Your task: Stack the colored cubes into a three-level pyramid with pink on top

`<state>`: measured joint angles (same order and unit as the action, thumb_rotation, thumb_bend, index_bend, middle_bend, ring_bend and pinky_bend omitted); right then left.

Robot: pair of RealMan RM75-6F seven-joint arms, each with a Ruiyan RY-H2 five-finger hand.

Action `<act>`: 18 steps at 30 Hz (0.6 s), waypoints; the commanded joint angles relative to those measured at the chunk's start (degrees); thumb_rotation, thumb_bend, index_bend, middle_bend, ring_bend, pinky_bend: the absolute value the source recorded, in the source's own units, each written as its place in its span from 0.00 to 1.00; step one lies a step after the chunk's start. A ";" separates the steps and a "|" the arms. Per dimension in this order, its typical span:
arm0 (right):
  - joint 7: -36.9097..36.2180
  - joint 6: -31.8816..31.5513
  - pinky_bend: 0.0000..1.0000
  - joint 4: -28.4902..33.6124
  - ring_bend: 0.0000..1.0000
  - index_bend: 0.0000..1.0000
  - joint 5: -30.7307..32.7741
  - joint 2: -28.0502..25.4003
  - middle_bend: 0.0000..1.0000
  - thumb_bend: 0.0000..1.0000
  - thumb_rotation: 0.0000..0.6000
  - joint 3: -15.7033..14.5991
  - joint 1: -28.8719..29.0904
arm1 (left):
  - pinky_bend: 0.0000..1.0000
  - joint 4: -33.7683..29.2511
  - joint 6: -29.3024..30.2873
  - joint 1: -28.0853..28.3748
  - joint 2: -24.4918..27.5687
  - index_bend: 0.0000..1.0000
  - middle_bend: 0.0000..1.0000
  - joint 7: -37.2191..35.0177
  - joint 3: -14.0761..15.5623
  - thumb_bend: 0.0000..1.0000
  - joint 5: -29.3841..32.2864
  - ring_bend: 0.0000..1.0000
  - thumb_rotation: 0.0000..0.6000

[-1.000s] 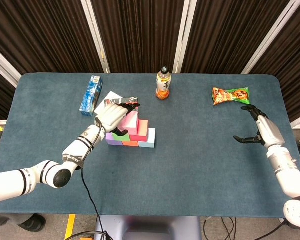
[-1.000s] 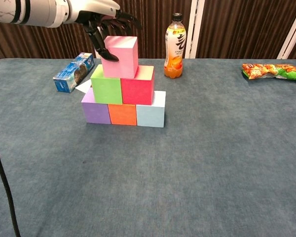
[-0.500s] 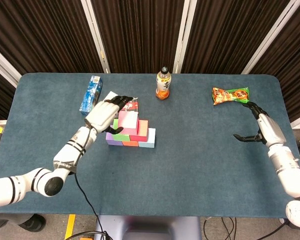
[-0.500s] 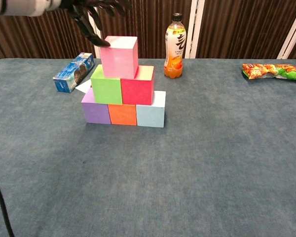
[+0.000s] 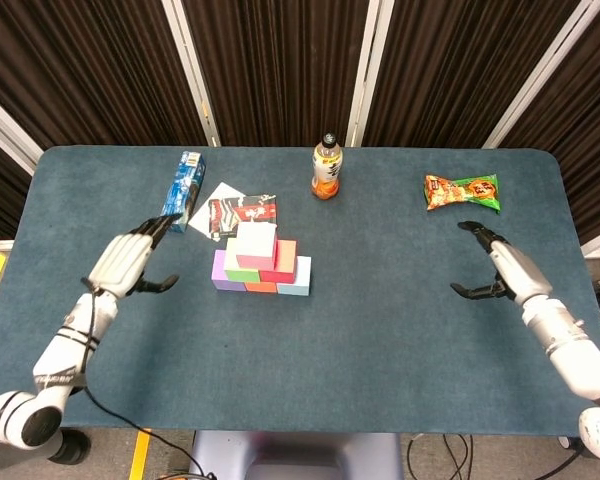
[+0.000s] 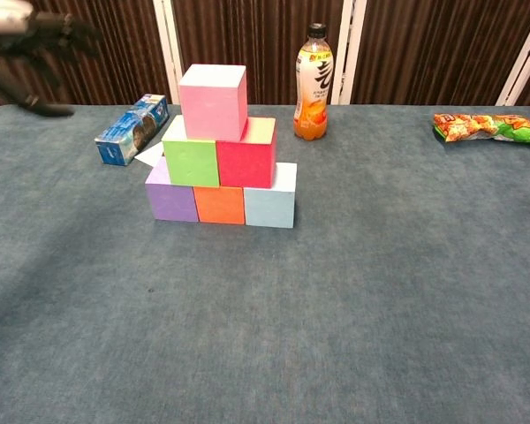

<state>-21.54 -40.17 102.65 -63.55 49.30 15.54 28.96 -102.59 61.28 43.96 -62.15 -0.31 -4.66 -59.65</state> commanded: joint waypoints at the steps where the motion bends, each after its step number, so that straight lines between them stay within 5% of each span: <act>1: 0.26 1.50 0.10 -0.62 0.00 0.18 -1.11 0.90 0.12 0.46 0.75 -0.75 1.06 | 0.25 2.99 0.67 -2.40 -2.15 0.14 0.13 -1.34 2.31 0.30 -2.25 0.14 0.94; 3: 0.56 2.24 0.09 -0.77 0.00 0.18 -1.24 1.38 0.12 0.50 0.54 -1.05 1.56 | 0.23 3.77 0.38 -3.01 -2.86 0.16 0.13 -1.54 2.86 0.30 -2.64 0.14 0.71; 5: 1.52 4.98 0.06 -1.09 0.00 0.17 -1.20 2.98 0.10 0.54 0.31 -1.78 3.47 | 0.18 6.22 -1.55 -3.95 -4.70 0.20 0.13 -1.62 4.06 0.30 -2.71 0.13 0.25; 7: 4.07 8.31 0.01 -1.42 0.00 0.17 -1.37 5.26 0.07 0.57 0.18 -2.07 6.95 | 0.13 9.98 -5.19 -3.61 -7.53 0.21 0.12 -1.29 4.81 0.30 -1.64 0.11 0.07; 12: 9.76 13.51 0.00 -3.54 0.00 0.21 4.23 9.36 0.00 0.63 0.01 -3.39 14.11 | 0.03 13.70 -9.23 -3.31 -10.99 0.21 0.07 -1.86 4.36 0.30 -2.04 0.01 0.00; 18: 14.32 15.84 0.00 -6.87 0.00 0.21 12.83 14.80 0.00 0.71 0.00 -5.89 21.88 | 0.00 18.03 -13.53 -2.60 -14.43 0.22 0.03 -2.64 3.19 0.30 -1.35 0.00 0.00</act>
<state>-9.46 -25.52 97.50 -54.09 61.52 11.11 48.16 -85.35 48.50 41.18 -75.78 -2.64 -1.04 -61.29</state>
